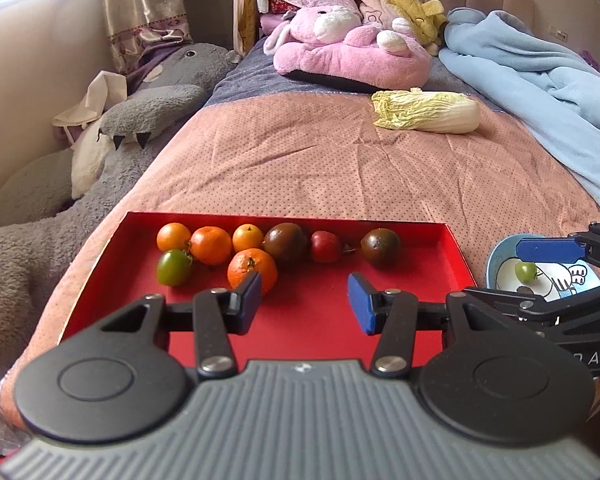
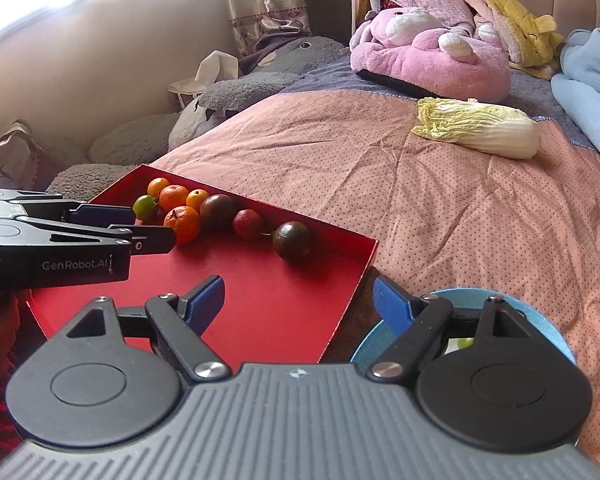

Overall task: Organize fruits
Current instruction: 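Withdraw both tools from the plate back over the red tray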

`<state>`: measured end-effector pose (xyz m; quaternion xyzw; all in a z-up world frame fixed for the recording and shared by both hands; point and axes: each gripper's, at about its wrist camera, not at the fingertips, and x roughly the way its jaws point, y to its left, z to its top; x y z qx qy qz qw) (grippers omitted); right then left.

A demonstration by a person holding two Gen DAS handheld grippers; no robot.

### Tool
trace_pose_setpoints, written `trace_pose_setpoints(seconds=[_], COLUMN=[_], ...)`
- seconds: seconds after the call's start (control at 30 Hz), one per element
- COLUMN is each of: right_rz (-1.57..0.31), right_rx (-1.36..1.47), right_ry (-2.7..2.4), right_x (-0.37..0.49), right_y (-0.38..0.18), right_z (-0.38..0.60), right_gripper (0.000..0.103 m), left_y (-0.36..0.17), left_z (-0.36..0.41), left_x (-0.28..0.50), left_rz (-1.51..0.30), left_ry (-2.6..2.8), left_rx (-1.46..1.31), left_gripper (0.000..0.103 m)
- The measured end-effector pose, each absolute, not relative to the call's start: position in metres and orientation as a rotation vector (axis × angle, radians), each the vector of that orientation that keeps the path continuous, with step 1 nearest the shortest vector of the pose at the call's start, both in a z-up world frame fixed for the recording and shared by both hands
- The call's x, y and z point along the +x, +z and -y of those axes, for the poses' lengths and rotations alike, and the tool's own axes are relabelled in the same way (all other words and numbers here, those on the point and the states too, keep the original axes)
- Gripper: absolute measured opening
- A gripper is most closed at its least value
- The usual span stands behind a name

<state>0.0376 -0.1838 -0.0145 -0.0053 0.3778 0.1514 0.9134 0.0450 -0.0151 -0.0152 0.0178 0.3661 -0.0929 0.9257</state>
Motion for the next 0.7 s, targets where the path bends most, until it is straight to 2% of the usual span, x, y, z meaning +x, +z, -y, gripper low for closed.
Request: trace_pose_setpoints(seconds=[0.7], right_rz=[-0.797], right_rx=[-0.027], right_ry=[0.367], right_x=[0.059], right_y=[-0.027], right_z=[0.152], right_gripper=[0.085], left_y=[-0.015], left_z=[-0.011], left_x=[0.044], left_rz=[-0.767], left_ry=[-0.087], left_rx=[-0.080], left_gripper=[0.051])
